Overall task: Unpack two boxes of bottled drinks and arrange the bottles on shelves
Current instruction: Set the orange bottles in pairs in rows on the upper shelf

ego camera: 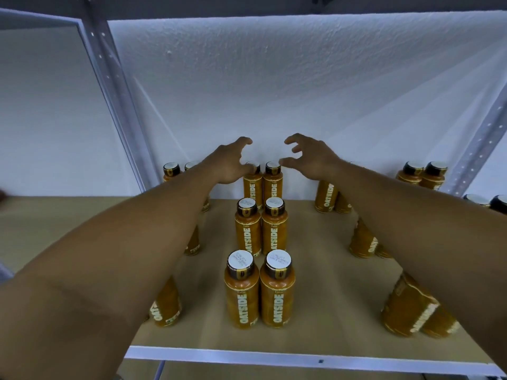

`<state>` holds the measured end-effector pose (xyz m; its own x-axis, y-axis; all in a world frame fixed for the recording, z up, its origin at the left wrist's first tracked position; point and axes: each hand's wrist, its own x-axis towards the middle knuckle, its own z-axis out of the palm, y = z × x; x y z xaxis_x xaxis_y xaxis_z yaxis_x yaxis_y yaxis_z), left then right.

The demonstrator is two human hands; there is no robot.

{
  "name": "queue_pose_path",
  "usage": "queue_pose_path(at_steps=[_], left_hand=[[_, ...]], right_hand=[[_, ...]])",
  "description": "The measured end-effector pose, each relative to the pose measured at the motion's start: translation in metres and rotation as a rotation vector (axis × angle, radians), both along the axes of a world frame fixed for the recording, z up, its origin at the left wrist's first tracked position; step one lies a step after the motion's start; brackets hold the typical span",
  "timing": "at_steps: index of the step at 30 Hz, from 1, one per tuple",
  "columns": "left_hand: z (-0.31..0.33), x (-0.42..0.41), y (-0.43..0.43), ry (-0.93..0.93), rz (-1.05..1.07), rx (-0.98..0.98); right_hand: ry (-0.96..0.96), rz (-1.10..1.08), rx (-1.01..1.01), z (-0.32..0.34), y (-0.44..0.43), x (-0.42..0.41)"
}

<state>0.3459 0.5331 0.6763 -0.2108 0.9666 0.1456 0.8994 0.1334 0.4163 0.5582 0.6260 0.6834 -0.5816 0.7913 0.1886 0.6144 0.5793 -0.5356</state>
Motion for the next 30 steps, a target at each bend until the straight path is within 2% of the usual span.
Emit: queue_pose_path(at_steps=[6,13,17,22,30], left_hand=[[0.052,0.046,-0.044,0.028,-0.051,0.149],[0.075,0.134,-0.092,-0.085,-0.158,0.236],[0.056,0.19,-0.102,-0.192,-0.232,0.206],[0.002,0.249,-0.109,-0.335,-0.314,0.128],[-0.065,0.296,-0.117,-0.583,-0.317,0.047]], right_hand=[[-0.01,0.018,0.077,0.055,-0.038,0.065],[-0.065,0.018,0.003,0.074,-0.083,0.164],[-0.029,0.007,-0.032,0.059,-0.097,0.214],[0.049,-0.011,-0.09,0.019,-0.107,0.267],[0.219,-0.004,-0.147,-0.044,-0.121,0.311]])
